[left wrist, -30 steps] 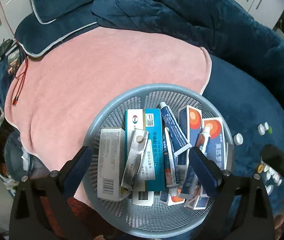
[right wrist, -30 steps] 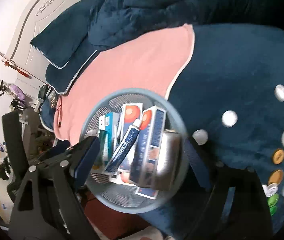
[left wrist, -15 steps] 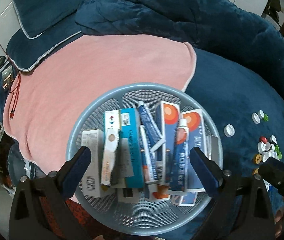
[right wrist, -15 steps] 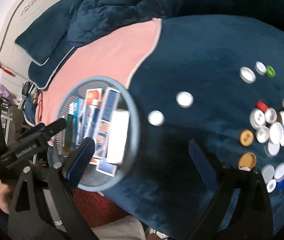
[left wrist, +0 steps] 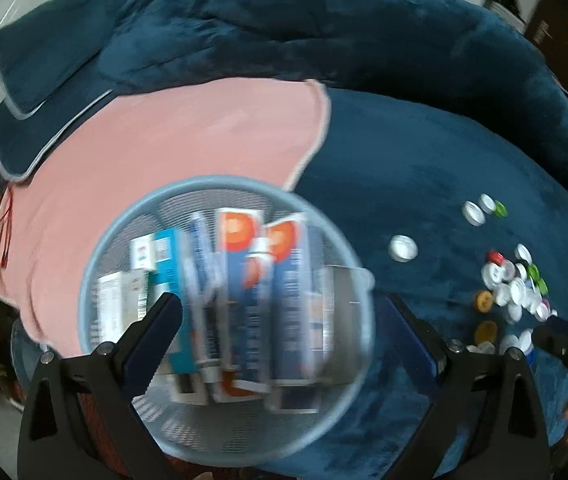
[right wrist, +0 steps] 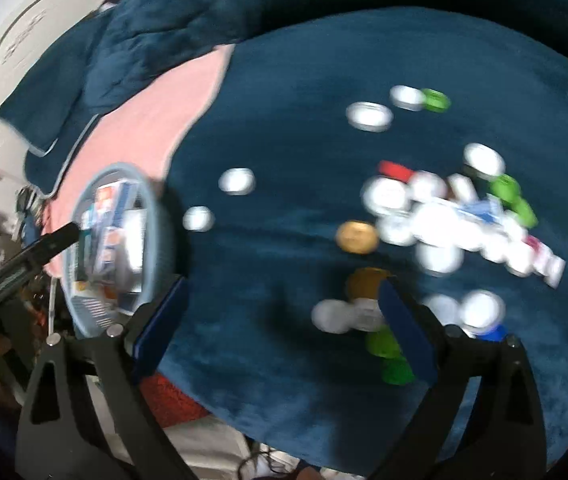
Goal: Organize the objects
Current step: 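Move both grippers back over the cap pile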
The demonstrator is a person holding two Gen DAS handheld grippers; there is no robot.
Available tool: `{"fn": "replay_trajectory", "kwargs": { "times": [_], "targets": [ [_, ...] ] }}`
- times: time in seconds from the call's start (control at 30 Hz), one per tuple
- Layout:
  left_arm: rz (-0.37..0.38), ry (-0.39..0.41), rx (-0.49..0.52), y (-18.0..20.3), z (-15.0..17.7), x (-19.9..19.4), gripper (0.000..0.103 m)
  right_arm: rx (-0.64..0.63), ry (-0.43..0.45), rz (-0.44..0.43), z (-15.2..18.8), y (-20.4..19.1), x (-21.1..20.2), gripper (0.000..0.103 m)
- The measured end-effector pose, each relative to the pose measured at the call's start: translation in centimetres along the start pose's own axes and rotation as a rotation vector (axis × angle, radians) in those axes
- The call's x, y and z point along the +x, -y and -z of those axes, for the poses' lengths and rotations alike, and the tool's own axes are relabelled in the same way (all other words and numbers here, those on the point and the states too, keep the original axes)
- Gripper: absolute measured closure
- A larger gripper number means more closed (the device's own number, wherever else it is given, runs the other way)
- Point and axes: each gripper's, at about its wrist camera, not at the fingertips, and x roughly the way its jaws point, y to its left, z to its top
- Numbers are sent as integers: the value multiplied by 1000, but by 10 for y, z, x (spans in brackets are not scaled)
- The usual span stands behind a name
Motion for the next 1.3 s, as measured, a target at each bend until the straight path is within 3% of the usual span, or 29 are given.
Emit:
{"fn": "replay_trajectory", "kwargs": {
  "times": [0.17,0.33,0.67,0.93,1.13,1.23,1.3],
  "targets": [
    [36,-5,132,58,2,2,4,128,-3,57,8,69,-11,7],
    [62,-36,239,107,8,15,4,255,-7,51,18,120,-10,7],
    [87,-83,285,160,8,44,4,381,61,2,15,175,-22,7],
    [127,-92,460,214,35,86,5,448,69,-4,21,206,-25,8],
    [186,-89,522,241,42,111,17,403,69,-8,21,200,-26,8],
    [220,-94,544,251,43,117,31,365,48,-12,26,191,-22,8],
    [239,-111,539,256,42,123,62,326,32,1,31,185,-17,9]
  ]
}}
